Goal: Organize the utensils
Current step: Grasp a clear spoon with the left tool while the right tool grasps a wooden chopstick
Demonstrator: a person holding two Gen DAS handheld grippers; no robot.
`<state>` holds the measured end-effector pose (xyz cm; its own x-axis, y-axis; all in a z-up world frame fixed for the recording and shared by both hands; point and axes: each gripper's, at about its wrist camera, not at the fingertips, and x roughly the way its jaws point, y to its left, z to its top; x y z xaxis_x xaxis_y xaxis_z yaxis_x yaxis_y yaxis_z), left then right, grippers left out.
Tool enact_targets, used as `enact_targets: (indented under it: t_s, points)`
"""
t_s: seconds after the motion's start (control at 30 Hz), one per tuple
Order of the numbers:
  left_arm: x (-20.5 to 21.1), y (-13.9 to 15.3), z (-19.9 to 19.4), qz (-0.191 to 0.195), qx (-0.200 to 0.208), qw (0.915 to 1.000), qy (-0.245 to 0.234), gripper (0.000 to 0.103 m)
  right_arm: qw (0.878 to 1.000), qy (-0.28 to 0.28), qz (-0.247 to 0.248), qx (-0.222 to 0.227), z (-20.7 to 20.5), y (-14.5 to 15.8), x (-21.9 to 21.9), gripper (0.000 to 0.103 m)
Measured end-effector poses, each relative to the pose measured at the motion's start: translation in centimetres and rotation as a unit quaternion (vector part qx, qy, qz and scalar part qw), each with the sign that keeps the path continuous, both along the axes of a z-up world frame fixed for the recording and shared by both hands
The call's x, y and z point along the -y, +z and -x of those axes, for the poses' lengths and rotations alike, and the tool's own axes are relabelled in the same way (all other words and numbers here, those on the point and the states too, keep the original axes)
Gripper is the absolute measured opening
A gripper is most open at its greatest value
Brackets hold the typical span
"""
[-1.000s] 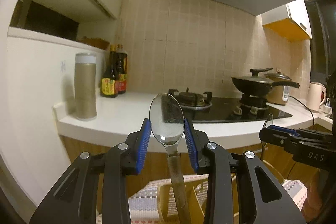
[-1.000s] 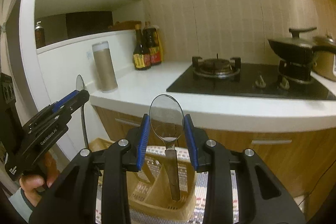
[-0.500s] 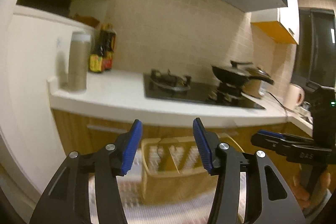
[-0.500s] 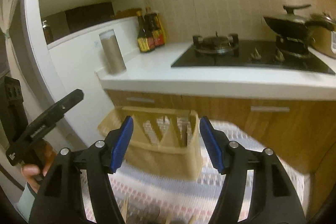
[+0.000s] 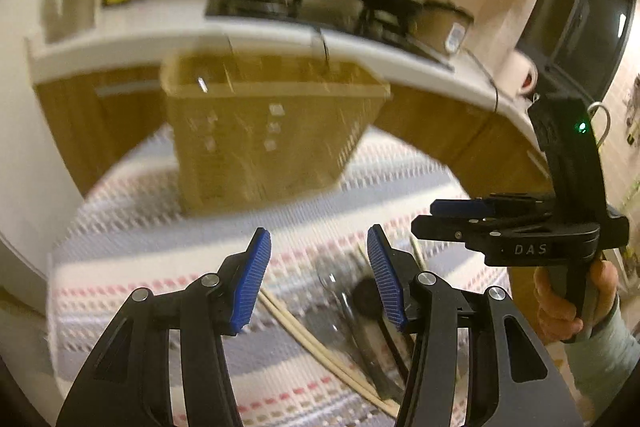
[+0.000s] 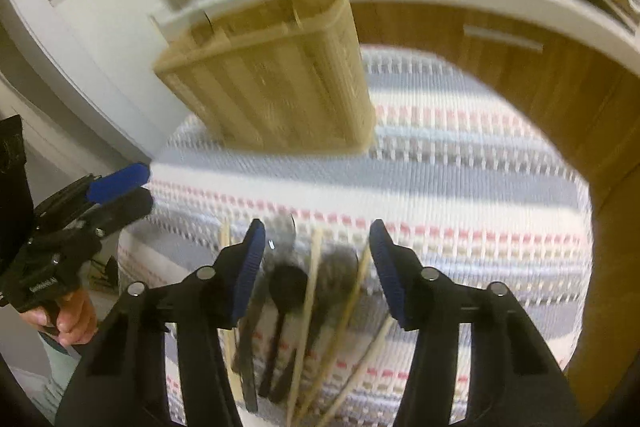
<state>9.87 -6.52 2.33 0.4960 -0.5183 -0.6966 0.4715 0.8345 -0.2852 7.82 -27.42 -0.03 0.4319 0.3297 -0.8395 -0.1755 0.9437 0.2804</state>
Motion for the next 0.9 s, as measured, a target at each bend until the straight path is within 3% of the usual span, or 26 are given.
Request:
enact_targets:
  t_s: [0.3, 0.67, 0.83, 0.9]
  points:
    - [2.5, -4.9, -2.1, -0.008, -0.087, 0.9961, -0.016, 0.047, 0.995, 0.041, -0.019, -0.083, 1.6, -4.3, -1.1, 0.034]
    - [2.5, -6.4, -3.2, -0.002, -0.129, 0.9916, -0.011, 0.047, 0.992, 0.077, 0.023, -0.099, 2.3, -6.1, -4.6, 0.02]
    - [4.5, -7.2, -4.4, -0.034, -0.131, 0.9908, -0.002, 0.049, 0.99, 0.089, 0.04, -0.1, 2.7, -6.5, -5.8, 0.016]
    - [5.2, -7.9, -4.8, -0.036, -0.14, 0.9895, -0.003, 0.049, 0.989, 0.09, 0.04, -0.106, 2.7, -7.1, -6.0, 0.009]
